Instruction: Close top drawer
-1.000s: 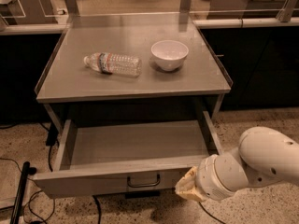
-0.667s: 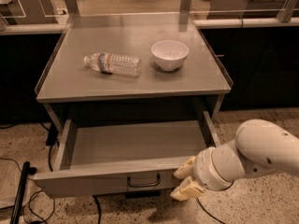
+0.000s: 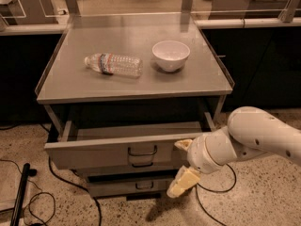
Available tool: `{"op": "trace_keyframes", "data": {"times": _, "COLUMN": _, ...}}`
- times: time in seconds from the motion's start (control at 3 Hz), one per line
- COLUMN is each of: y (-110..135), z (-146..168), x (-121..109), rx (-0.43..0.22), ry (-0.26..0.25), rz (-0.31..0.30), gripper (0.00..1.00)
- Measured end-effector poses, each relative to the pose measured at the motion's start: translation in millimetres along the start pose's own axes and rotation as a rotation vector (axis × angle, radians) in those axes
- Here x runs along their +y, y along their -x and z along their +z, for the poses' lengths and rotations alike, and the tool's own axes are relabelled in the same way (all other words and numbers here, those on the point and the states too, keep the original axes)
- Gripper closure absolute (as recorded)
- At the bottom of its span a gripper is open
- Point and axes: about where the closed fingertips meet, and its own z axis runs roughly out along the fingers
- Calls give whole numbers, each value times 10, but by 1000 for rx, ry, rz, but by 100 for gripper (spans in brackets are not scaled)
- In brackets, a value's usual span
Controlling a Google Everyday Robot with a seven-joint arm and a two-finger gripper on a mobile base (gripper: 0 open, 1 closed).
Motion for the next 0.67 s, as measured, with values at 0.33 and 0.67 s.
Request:
{"op": "trace_keyframes", "data": {"times": 0.33, "y": 100, "z": 57, "x": -346, "rx": -34, "ry": -14, "rz": -11, "gripper": 39}}
{"op": "trace_keyframes", "data": {"times": 0.67, "y": 122, "z": 52, "x": -382, "rx": -39, "ry": -18, "rz": -12, "gripper": 37}}
